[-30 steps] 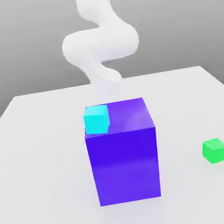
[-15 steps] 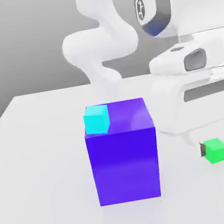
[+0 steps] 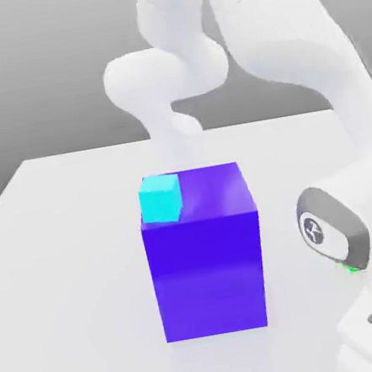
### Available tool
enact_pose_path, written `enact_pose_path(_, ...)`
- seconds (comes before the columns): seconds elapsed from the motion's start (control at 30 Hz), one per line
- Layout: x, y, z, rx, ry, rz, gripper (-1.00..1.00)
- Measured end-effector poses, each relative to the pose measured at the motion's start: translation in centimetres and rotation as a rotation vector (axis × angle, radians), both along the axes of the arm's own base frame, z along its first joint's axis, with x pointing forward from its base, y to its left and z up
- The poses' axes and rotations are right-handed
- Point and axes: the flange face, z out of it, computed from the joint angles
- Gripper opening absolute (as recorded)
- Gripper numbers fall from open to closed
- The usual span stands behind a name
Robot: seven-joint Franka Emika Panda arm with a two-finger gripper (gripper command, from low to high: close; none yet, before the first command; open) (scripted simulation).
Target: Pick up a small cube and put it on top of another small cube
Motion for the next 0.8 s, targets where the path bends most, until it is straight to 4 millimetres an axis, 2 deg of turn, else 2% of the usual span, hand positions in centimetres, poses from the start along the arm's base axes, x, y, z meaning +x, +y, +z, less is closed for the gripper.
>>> enact_pose_path(0.07,0.0,0.0,0.0,0.0,0.0,0.0,-1.0)
enact_pose_path(0.1,0.0,0.0,-0.7,0.0,0.001,0.0,-1.0)
enact_pose_path(0.13,0.0,0.0,-0.3,0.0,0.001,0.001,-1.0)
enact_pose_path(0.23,0.0,0.0,3.4,0.0,0.001,0.001,-1.0)
enact_pose_path(0.3,-1.3,0.9,5.6,0.007,0.004,0.008,-1.0)
enact_pose_path(0.53,-11.5,6.0,9.1,0.035,0.017,0.07,-1.0)
enact_pose_path(0.8,-24.8,8.3,10.7,0.017,0.012,0.166,-1.0)
